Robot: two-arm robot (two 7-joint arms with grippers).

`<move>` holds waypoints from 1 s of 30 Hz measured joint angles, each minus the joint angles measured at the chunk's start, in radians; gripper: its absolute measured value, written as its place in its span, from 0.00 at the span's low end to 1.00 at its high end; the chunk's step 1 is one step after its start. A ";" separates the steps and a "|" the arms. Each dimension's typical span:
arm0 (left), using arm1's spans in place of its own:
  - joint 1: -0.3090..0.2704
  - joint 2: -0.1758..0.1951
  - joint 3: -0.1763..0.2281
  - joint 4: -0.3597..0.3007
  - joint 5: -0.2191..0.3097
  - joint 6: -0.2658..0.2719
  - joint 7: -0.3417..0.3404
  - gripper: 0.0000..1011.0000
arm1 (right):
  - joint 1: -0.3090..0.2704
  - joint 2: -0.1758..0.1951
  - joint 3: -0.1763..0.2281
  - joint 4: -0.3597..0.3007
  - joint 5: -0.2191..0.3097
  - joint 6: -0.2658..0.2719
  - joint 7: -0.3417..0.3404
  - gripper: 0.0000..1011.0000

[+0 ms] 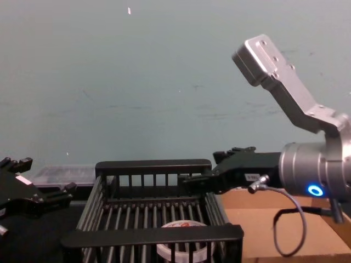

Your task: Pick up the white tape and place it into the black box , Pick up the silver tape and place it into the brown box.

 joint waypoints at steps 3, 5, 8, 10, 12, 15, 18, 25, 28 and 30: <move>0.000 0.000 0.000 0.000 0.000 0.000 0.000 0.99 | -0.013 0.013 0.008 -0.019 -0.003 0.004 -0.005 0.99; 0.000 0.000 0.000 0.000 0.000 0.000 0.000 0.99 | -0.028 0.029 0.020 -0.045 -0.003 0.012 -0.007 0.99; 0.000 0.000 0.000 0.000 0.000 0.000 0.000 0.99 | -0.056 0.058 0.042 -0.093 0.000 0.025 -0.006 0.99; 0.000 0.000 0.000 0.000 0.000 0.000 0.000 0.99 | -0.082 0.084 0.061 -0.137 0.012 0.036 0.001 0.99; 0.000 0.000 0.000 0.000 0.000 0.000 0.000 0.99 | -0.104 0.104 0.074 -0.170 0.022 0.044 0.007 0.99; 0.000 0.000 0.000 0.000 0.000 0.000 0.000 0.99 | -0.153 0.147 0.100 -0.242 0.045 0.056 0.021 0.99; 0.000 0.000 0.000 0.000 0.000 0.000 0.000 0.99 | -0.204 0.186 0.123 -0.305 0.070 0.069 0.032 0.99; 0.000 0.000 0.000 0.000 0.000 0.000 0.000 0.99 | -0.320 0.272 0.162 -0.428 0.118 0.114 0.043 0.99; 0.000 0.000 0.000 0.000 0.000 0.000 0.000 0.99 | -0.366 0.303 0.170 -0.467 0.137 0.128 0.048 0.99; 0.000 0.000 0.000 0.000 0.000 0.000 0.000 0.99 | -0.395 0.324 0.172 -0.490 0.150 0.136 0.053 0.99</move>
